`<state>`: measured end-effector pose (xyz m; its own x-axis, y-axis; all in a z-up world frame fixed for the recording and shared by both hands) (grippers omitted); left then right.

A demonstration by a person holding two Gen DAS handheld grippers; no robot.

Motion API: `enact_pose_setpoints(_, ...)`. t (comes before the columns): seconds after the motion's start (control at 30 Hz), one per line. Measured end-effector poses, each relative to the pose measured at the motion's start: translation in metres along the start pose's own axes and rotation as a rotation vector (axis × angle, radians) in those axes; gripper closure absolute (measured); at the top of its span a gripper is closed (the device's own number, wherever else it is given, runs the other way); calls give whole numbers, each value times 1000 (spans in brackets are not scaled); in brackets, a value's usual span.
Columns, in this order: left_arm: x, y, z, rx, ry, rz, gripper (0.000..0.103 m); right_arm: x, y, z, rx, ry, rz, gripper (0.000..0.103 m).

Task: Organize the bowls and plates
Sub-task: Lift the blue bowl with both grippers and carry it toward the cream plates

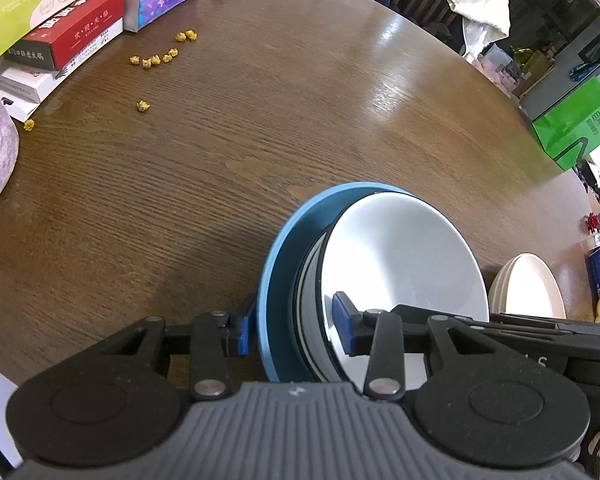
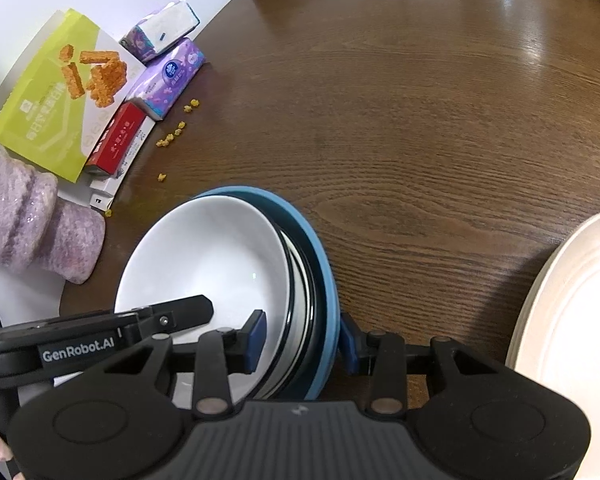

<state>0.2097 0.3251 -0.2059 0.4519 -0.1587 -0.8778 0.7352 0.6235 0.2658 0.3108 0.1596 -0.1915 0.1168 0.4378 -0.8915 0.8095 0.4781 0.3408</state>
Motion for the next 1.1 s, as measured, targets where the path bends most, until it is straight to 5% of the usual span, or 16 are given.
enact_pose_setpoints(1.1, -30, -41, 44, 35, -13, 65, 64, -55, -31, 19, -27, 14, 69, 65)
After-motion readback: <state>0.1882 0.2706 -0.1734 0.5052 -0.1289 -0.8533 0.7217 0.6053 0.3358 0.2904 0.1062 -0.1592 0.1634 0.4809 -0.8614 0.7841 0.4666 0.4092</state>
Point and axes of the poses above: each gripper's, at about its wrist camera, not at the fingertips, and x roughly the way its jaws point, z to its right, y to its top, the point moved 1 cm from there along x, roughly the way its jaws point, and after that the axes turned 10 degrees about -x, right-handed, at the moved point
